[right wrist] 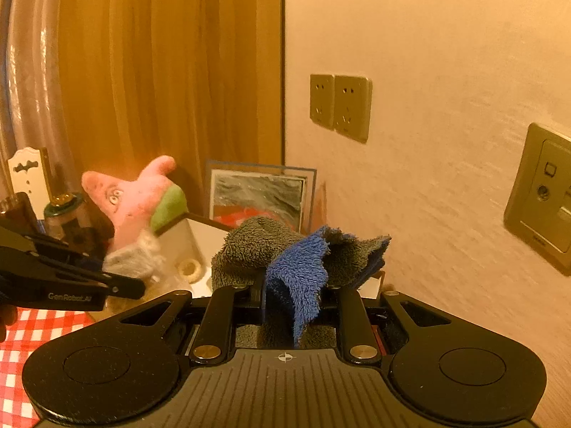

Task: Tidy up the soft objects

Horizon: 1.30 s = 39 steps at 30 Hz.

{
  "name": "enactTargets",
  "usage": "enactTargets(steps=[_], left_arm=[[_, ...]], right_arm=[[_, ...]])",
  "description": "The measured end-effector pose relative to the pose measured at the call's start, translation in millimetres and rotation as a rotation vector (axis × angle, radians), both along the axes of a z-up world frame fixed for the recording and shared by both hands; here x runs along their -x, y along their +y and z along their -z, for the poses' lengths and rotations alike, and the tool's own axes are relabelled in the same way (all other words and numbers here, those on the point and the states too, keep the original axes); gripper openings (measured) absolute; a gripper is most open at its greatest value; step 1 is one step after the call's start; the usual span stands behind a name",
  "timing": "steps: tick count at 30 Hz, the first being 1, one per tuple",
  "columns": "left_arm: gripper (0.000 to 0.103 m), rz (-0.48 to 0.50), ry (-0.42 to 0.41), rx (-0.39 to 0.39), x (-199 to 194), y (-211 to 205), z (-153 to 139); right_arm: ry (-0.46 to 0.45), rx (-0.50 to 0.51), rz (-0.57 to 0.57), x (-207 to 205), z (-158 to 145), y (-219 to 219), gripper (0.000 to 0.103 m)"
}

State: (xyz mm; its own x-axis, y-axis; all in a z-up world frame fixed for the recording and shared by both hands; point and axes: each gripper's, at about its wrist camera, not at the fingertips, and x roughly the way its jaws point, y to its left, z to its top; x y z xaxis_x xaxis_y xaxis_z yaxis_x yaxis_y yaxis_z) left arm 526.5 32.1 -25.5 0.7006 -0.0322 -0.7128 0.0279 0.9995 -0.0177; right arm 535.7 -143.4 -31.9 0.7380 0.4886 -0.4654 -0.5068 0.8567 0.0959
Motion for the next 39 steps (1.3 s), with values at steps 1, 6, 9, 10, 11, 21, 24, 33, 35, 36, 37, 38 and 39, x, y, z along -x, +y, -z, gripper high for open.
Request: enactTargets(steps=[1, 6, 9, 10, 11, 21, 24, 33, 35, 36, 37, 38, 39], left_arm=[[0.045, 0.003, -0.005, -0.004, -2, -1, 0], [0.052, -0.014, 0.013, 0.000, -11, 0, 2], [0.057, -0.033, 0.029, 0.004, -8, 3, 3], [0.058, -0.041, 0.033, 0.003, -6, 5, 4], [0.058, -0.048, 0.036, 0.001, -4, 6, 5], [0.062, -0.116, 0.043, -0.020, 47, 13, 2], [0.065, -0.146, 0.034, -0.034, 70, 13, 0], [0.074, -0.188, -0.017, -0.061, 167, 0, -16], [0.074, -0.202, -0.016, -0.049, 191, -1, -20], [0.074, -0.209, -0.014, -0.041, 205, 0, -22], [0.074, -0.216, -0.011, -0.035, 218, 0, -23], [0.074, -0.221, -0.007, -0.028, 229, 0, -24], [0.074, -0.224, -0.002, -0.020, 242, 1, -25]], right_arm=[[0.004, 0.002, 0.000, -4, 1, 1, 0.019], [0.015, 0.010, 0.005, -17, 7, 4, 0.019], [0.014, -0.006, -0.027, -24, 10, 8, 0.037], [0.014, -0.009, -0.043, -24, 11, 10, 0.047], [0.001, -0.014, -0.053, -23, 11, 12, 0.067], [0.085, -0.028, -0.097, 0, 24, 11, 0.074], [0.131, -0.035, -0.106, 19, 30, 8, 0.074], [0.164, -0.049, -0.090, 105, 22, 0, 0.074], [0.159, -0.057, -0.075, 132, 19, -2, 0.074], [0.157, -0.060, -0.068, 142, 18, -2, 0.074], [0.161, -0.064, -0.061, 155, 17, -3, 0.074], [0.170, -0.071, -0.059, 166, 16, -3, 0.074], [0.186, -0.081, -0.060, 179, 15, -4, 0.074]])
